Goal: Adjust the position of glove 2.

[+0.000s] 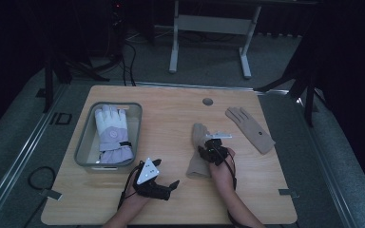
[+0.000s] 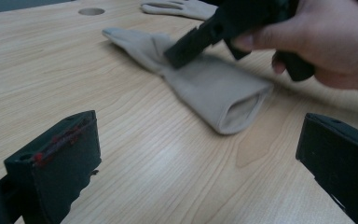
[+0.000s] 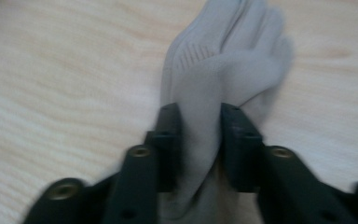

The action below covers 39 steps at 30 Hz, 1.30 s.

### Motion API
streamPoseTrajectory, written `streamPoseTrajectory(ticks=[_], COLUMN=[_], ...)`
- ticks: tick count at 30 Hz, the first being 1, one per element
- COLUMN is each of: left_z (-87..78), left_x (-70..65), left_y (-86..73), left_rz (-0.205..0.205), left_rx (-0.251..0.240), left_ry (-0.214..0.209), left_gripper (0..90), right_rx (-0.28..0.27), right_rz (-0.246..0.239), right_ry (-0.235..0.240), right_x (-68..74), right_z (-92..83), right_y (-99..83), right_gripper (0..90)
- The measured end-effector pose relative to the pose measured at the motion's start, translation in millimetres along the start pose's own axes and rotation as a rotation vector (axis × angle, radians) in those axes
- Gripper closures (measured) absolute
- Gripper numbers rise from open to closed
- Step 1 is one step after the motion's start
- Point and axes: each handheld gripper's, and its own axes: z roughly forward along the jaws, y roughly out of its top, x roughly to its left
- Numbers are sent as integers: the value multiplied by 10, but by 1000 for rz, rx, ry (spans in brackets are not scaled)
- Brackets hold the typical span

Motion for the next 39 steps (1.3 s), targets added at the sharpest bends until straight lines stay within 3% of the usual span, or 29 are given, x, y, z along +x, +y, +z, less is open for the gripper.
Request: streamPoseTrajectory(ticks=[4, 9, 17, 20, 25, 29, 30, 31, 32, 34, 36, 39], left_z=[-4, -10, -54, -60, -50, -45, -45, -44, -43, -41, -36, -31], left_x=[5, 8, 46, 41, 33, 35, 35, 32, 32, 34, 31, 27], left_y=[0, 1, 17, 21, 0, -6, -6, -6, -7, -7, -10, -16], left_rz=[0, -1, -31, -19, -14, -15, -15, -12, -11, -13, -9, -7], left_rx=[-6, -10, -34, -34, -22, -25, -25, -24, -27, -24, -25, -23], left_ry=[-1, -4, 2, 4, 4, -3, -3, -5, -3, -6, -8, -13], left_gripper=[0, 0, 0, 0, 0, 0, 0, 0, 0, 0, 0, 0], right_rx=[-21, -17, -49, -85, -147, -189, -189, -194, -174, -173, -171, -190], right_rz=[-29, -123, -109, -119, -119, -156, -156, -169, -152, -125, -101, -104], right_ry=[16, 28, 85, 78, 82, 95, 95, 88, 74, 59, 38, 4], right_x=[24, 31, -58, -119, -335, -553, -553, -617, -775, -918, -1058, -1267], right_z=[14, 22, -139, -261, -450, -564, -564, -580, -614, -643, -663, -679], right_y=[-59, -72, 16, 89, 197, 239, 239, 240, 245, 247, 252, 257], right_gripper=[548, 456, 427, 443, 453, 454, 454, 457, 508, 523, 519, 482])
